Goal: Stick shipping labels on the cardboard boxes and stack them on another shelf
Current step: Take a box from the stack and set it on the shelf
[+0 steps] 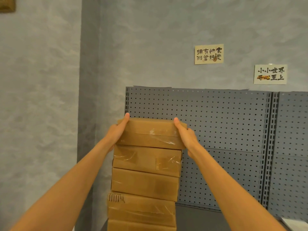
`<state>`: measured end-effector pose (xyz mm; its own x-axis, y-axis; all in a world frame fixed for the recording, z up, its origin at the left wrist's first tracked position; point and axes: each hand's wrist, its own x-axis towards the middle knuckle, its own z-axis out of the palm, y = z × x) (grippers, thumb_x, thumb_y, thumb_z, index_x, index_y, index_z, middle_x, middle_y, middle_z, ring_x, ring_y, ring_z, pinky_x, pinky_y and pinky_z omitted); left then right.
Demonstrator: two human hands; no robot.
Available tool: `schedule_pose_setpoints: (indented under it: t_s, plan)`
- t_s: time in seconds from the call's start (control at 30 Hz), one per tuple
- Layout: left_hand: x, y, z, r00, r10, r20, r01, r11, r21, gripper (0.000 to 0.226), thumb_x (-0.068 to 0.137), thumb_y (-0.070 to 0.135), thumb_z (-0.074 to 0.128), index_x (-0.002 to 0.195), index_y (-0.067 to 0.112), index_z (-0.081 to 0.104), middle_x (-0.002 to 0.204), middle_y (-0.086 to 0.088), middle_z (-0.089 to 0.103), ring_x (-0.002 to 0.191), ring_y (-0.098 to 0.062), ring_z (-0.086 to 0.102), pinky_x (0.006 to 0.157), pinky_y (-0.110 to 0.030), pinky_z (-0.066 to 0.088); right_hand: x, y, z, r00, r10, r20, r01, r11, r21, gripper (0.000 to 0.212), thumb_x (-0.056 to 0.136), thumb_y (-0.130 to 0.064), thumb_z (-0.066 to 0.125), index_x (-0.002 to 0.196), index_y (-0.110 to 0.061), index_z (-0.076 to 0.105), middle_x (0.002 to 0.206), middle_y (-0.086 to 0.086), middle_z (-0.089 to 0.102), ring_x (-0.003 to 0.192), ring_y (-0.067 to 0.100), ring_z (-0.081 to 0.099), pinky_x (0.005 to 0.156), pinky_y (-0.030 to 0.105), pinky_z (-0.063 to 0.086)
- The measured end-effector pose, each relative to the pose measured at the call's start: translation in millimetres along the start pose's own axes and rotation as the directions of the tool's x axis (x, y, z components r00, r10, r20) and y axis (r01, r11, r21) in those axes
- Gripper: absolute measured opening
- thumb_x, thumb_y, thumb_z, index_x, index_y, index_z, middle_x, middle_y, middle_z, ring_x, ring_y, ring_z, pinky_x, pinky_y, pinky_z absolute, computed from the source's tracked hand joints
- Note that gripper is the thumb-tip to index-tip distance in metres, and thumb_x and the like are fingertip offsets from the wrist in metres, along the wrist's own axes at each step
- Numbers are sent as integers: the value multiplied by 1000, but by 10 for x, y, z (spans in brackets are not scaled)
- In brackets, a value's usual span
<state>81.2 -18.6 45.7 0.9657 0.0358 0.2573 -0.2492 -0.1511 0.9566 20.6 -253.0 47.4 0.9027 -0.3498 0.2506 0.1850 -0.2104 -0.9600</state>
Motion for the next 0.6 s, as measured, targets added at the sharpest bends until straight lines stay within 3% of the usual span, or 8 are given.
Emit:
schedule_pose_setpoints:
  t_s: [0.07, 0.23, 0.4, 0.5, 0.6]
  plan:
    - [18, 2, 25, 1000, -4, -26, 3, 1000, -31, 94, 81, 71, 45, 148, 9, 24, 151, -10, 31, 135, -30, 34, 111, -44, 27, 4, -8, 17, 1000, 7, -3, -7, 1000, 19, 116, 52, -87, 53, 140, -13, 38, 133, 8, 51, 115, 28, 53, 97, 48, 46]
    - [21, -11, 36, 999, 5, -35, -8, 997, -82, 87, 81, 64, 53, 147, 13, 26, 149, -8, 33, 133, -28, 36, 108, -42, 29, 3, 28, 30, 999, -14, -50, 16, 999, 41, 82, 78, -64, 58, 138, -11, 40, 132, 8, 51, 116, 26, 51, 99, 46, 44]
    - [-91, 57, 175, 998, 43, -53, -49, 992, -120, 78, 83, 52, 59, 143, 10, 34, 143, -7, 41, 126, -25, 42, 100, -38, 34, -85, 13, -164, 996, -66, -64, 74, 988, 133, 62, 85, -46, 61, 135, -15, 41, 126, 3, 53, 105, 19, 52, 80, 34, 42]
    - [-206, 140, 328, 996, 71, -54, -78, 988, -136, 61, 86, 44, 61, 132, 8, 42, 123, -5, 47, 111, -22, 45, 90, -34, 37, -166, -24, -376, 990, -107, -92, 120, 981, 155, 56, 87, -37, 60, 135, -17, 39, 121, 0, 51, 93, 11, 51, 67, 30, 39]
    - [-305, 186, 497, 995, 97, -8, -97, 982, -160, 53, 82, 45, 63, 121, 16, 45, 120, -3, 50, 108, -21, 49, 92, -38, 42, -256, -36, -643, 986, -132, -106, 148, 975, 163, 51, 86, -33, 61, 131, -19, 42, 117, -1, 52, 92, 9, 51, 66, 29, 39]
